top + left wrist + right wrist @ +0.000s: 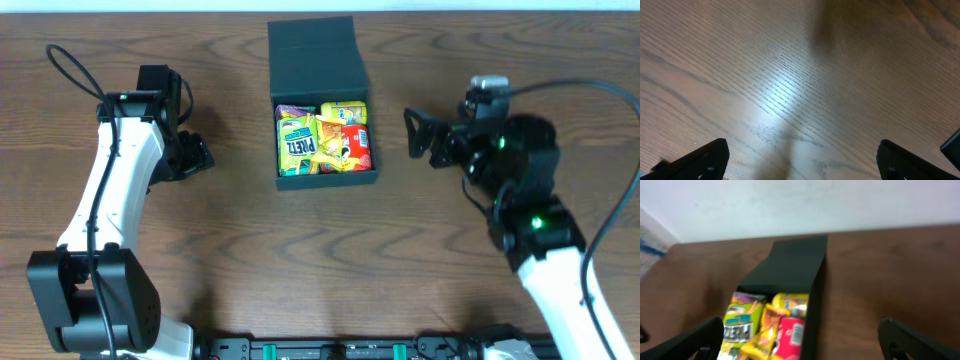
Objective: Pack container
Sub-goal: 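Withdraw the right gripper up and out of the box, then move the right gripper to the box's back right edge by the lid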
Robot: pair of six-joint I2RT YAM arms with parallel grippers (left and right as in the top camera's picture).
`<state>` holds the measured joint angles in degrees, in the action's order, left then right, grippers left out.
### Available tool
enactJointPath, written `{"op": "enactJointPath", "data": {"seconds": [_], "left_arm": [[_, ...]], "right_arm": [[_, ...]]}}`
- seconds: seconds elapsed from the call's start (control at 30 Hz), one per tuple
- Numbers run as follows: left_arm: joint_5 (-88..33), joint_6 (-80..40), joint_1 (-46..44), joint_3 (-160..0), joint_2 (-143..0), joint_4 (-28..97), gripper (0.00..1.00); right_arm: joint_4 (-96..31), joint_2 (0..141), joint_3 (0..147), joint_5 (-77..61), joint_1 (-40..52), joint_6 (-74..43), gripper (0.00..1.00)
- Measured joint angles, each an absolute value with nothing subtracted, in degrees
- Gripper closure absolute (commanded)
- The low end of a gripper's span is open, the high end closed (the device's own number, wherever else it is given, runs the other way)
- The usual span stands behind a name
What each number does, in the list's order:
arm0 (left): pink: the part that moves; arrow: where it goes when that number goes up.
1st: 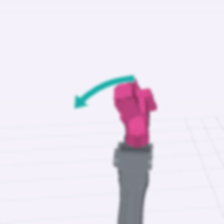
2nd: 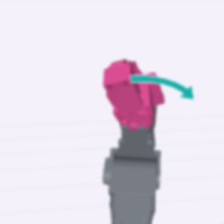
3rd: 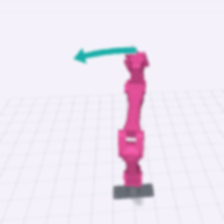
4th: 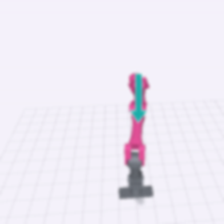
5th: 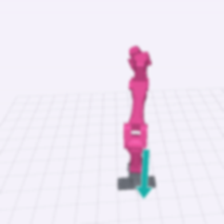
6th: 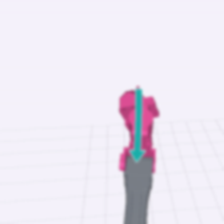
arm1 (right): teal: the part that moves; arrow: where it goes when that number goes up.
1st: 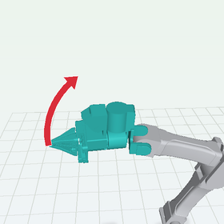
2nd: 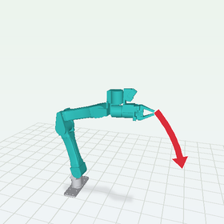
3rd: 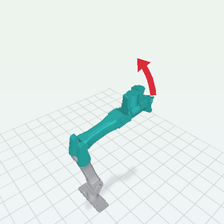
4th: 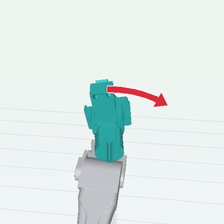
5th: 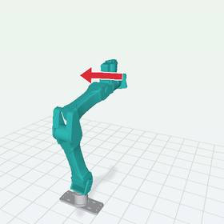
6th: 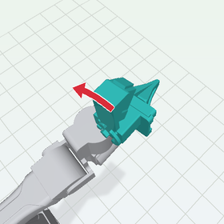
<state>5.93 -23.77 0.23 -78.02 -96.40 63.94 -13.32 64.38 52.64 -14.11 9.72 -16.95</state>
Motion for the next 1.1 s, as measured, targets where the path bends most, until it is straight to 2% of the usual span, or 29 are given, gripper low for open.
{"op": "enactJointPath", "data": {"seconds": [0.13,0.3,0.37,0.4,0.5,0.57,0.63,0.93,1.1], "left_arm": [[6.0,-23.8,0.2,-78.0,-96.4,63.9,0.05],[5.9,-23.8,0.2,-78.0,-96.4,63.9,0.05],[6.0,-23.8,0.2,-78.0,-96.4,63.9,0.05],[5.9,-23.8,0.2,-78.0,-96.4,63.9,0.05],[5.9,-23.8,0.2,-78.0,-96.4,64.0,0.05],[5.9,-23.8,0.2,-78.0,-96.4,64.0,0.05],[6.0,-23.8,0.2,-78.0,-96.4,63.9,0.05],[6.0,-23.8,0.2,-78.0,-96.4,64.0,0.05],[6.0,-23.8,0.2,-78.0,-96.4,63.9,0.05]], "right_arm": [[-21.8,72.0,59.7,-18.9,9.2,-18.6,0.01],[-23.1,83.3,65.4,-31.6,6.5,-22.0,0.01],[-23.1,87.1,66.7,-36.4,4.3,-24.1,0.08],[-23.0,89.1,67.3,-38.8,3.0,-25.2,0.16],[-23.1,95.2,69.9,-45.9,-0.8,-29.1,0.64],[-23.0,99.8,72.6,-50.7,-2.7,-31.9,0.89],[-23.0,103.7,75.2,-54.1,-4.0,-34.1,0.99],[-20.8,122.0,92.0,-65.0,-7.4,-42.6,0.99],[-10.9,128.8,97.0,-66.6,-6.5,-49.4,0.99]]}}
